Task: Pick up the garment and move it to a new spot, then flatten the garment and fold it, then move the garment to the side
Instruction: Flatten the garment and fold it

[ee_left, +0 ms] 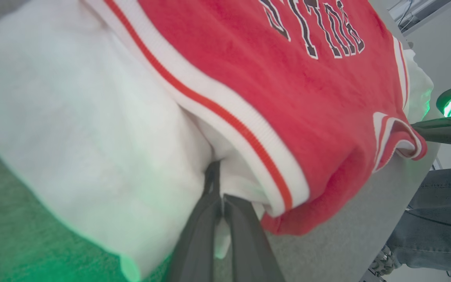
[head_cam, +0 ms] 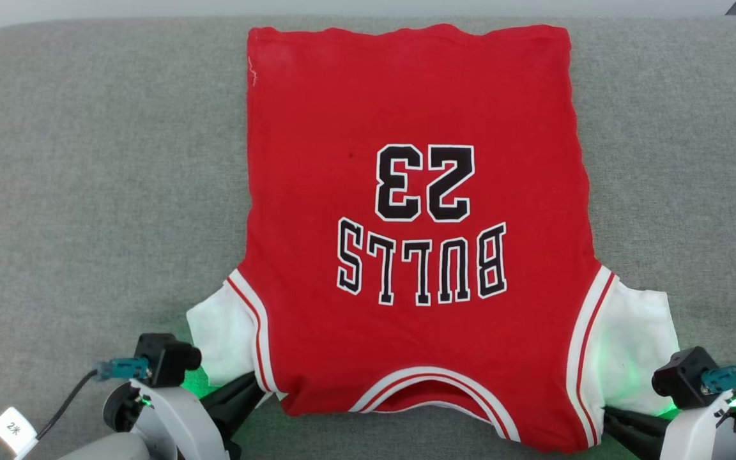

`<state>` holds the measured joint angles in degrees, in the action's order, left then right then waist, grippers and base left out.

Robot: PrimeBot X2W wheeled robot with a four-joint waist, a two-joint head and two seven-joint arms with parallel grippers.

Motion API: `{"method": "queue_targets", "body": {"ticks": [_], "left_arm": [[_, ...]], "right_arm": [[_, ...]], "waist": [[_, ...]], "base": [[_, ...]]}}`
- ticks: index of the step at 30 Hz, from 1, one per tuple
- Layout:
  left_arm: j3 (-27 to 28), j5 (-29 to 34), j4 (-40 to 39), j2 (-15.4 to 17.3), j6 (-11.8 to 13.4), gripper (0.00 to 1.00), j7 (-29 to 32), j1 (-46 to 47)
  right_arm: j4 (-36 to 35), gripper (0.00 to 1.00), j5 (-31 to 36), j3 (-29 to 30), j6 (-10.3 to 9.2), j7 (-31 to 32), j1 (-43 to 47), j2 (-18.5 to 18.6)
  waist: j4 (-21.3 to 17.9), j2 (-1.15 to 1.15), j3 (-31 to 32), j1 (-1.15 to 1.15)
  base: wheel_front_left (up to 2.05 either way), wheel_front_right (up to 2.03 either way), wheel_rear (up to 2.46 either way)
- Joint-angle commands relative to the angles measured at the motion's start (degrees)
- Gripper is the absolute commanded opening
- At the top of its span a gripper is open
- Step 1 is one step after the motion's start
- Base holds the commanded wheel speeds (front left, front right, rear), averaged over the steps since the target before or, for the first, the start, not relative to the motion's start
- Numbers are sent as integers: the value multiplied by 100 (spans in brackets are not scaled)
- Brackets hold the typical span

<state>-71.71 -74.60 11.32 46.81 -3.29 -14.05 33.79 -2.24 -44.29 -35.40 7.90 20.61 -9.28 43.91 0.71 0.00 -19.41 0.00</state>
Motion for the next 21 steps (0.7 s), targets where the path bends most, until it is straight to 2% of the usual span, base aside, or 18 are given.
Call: {"method": "queue_targets", "body": {"ticks": [1, 6, 10, 14, 18, 21], "left_arm": [[-9, 5, 107, -120, 67, 0, 25, -132], [87, 76, 8, -136, 179, 0, -27, -269], [184, 184, -113, -179, 258, 0, -54, -369], [297, 311, -218, -298, 283, 0, -64, -375], [390, 491, -243, -484, 230, 0, -68, -218], [430, 612, -193, -641, 140, 0, -70, -49]], "right_arm": [[31, 100, 92, 37, -76, -112, -183, -26], [-656, 100, -59, 440, -46, -70, 124, 514], [-1434, 100, -456, 1284, -46, 158, 357, 952], [-1892, 100, -845, 2139, -46, 503, 172, 1157], [-1632, 100, -1035, 2687, -46, 911, -739, 988], [-913, 100, -884, 2718, -46, 1255, -1828, 596]], "waist": [[-30, 0, -17, 0], [-52, 0, -71, 0], [3, 0, -165, 0], [137, 0, -320, 0], [364, 0, -537, 0], [591, 0, -734, 0]], "base": [[0, 0, 0], [0, 0, 0], [0, 0, 0], [0, 0, 0], [0, 0, 0], [0, 0, 0]]}}
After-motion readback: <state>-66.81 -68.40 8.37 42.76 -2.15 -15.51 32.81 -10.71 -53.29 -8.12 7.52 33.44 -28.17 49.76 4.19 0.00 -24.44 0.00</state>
